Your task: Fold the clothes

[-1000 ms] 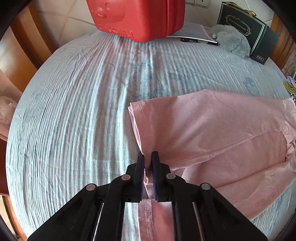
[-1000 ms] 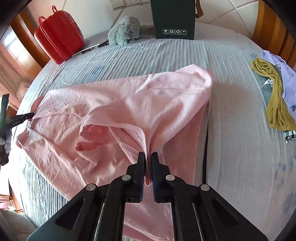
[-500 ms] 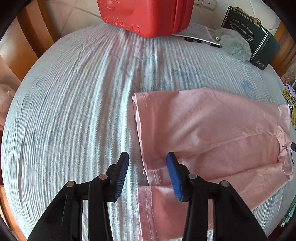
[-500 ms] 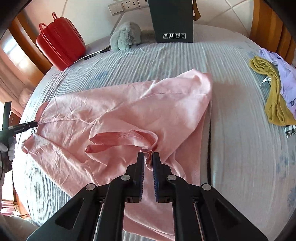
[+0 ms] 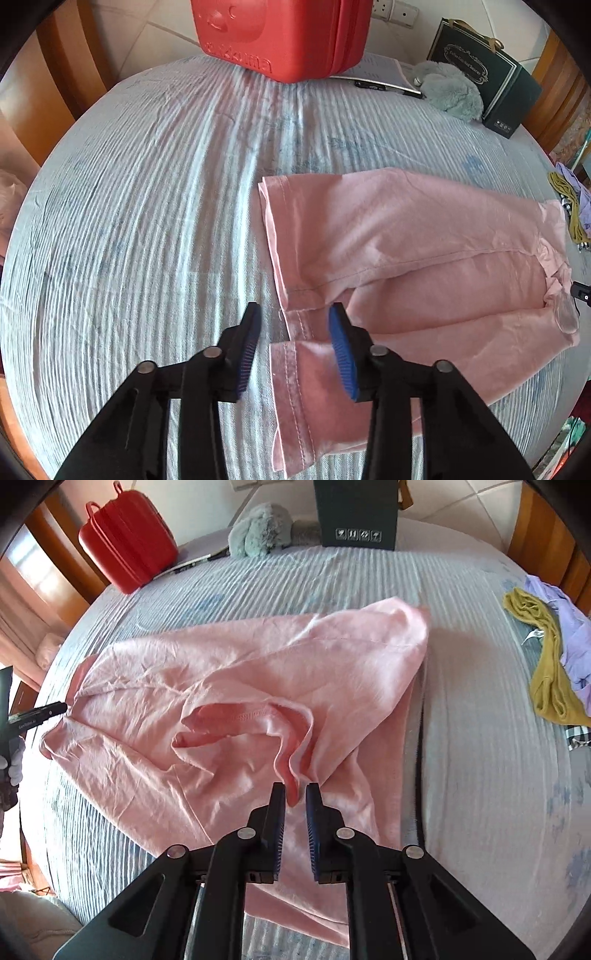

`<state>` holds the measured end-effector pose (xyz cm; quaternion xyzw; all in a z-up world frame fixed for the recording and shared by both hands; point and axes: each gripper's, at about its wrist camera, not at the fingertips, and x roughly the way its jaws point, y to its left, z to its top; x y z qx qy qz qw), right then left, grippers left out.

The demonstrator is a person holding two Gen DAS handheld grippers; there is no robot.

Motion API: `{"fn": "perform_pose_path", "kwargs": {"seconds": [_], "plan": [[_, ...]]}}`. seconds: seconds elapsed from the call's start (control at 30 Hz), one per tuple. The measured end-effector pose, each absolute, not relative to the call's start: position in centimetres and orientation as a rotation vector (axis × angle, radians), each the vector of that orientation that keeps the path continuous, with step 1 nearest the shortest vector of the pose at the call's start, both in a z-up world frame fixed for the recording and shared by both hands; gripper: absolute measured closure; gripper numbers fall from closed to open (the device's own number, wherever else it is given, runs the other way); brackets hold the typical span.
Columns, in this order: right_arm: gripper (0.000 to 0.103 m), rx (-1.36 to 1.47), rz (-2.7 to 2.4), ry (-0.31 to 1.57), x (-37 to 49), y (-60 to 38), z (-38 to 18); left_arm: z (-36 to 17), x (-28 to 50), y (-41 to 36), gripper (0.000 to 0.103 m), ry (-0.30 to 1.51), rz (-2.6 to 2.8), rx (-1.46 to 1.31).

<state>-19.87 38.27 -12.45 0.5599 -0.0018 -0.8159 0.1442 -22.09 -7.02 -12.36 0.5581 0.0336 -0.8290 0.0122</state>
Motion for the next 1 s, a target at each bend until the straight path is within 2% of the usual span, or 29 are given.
{"fn": "perform_pose_path", "kwargs": {"seconds": [0.07, 0.17, 0.4, 0.5, 0.53, 0.57, 0.6, 0.67, 0.77, 0.83, 0.9, 0.93, 0.97, 1.0], "plan": [[0.055, 1.589, -2.407, -0.002, -20.1, 38.9, -11.7, -12.1, -22.6, -7.4, 0.057, 0.136, -2.583, 1.711], [0.055, 1.587, -2.454, -0.053, -21.2, 39.7, -11.3, -11.8, -23.6, -7.8, 0.054, 0.17, -2.581, 1.668], [0.057, 1.628, -2.541, -0.157, -24.9, 41.1, -11.8, -13.5, -26.3, -7.9, 0.054, 0.145, -2.541, 1.677], [0.058, 1.652, -2.529, -0.132, -26.4, 40.7, -12.5, -12.9, -23.2, -9.5, 0.054, 0.113, -2.519, 1.701], [0.06, 1.665, -2.516, -0.114, -26.6, 40.3, -12.8, -13.1, -23.3, -9.3, 0.057, 0.11, -2.515, 1.711], [0.073, 1.678, -2.491, -0.099, -26.9, 40.0, -13.2, -13.3, -23.3, -9.3, 0.066, 0.112, -2.517, 1.716], [0.092, 1.7, -2.454, -0.074, -27.0, 39.5, -13.8, -13.4, -23.4, -9.2, 0.072, 0.115, -2.522, 1.724], [0.096, 1.757, -2.405, 0.013, -27.0, 38.8, -14.8, -13.2, -23.5, -8.8, 0.083, 0.073, -2.529, 1.744], [0.097, 1.788, -2.432, 0.101, -26.8, 39.4, -14.7, -12.5, -23.9, -8.2, 0.087, -0.012, -2.531, 1.758], [0.095, 1.787, -2.484, 0.079, -26.8, 41.1, -14.1, -11.2, -24.2, -8.5, 0.087, 0.027, -2.578, 1.712], [0.095, 1.732, -2.515, 0.031, -26.9, 42.1, -13.0, -10.2, -24.9, -9.0, 0.078, 0.093, -2.609, 1.666], [0.094, 1.706, -2.534, 0.03, -27.1, 42.2, -12.6, -10.1, -25.4, -9.2, 0.057, 0.104, -2.604, 1.648], [0.091, 1.679, -2.552, 0.046, -27.4, 42.0, -12.2, -10.2, -26.1, -9.3, 0.05, 0.106, -2.596, 1.627], [0.085, 1.657, -2.561, 0.048, -27.9, 41.7, -12.0, -10.4, -26.8, -9.3, 0.05, 0.105, -2.583, 1.619]]}}
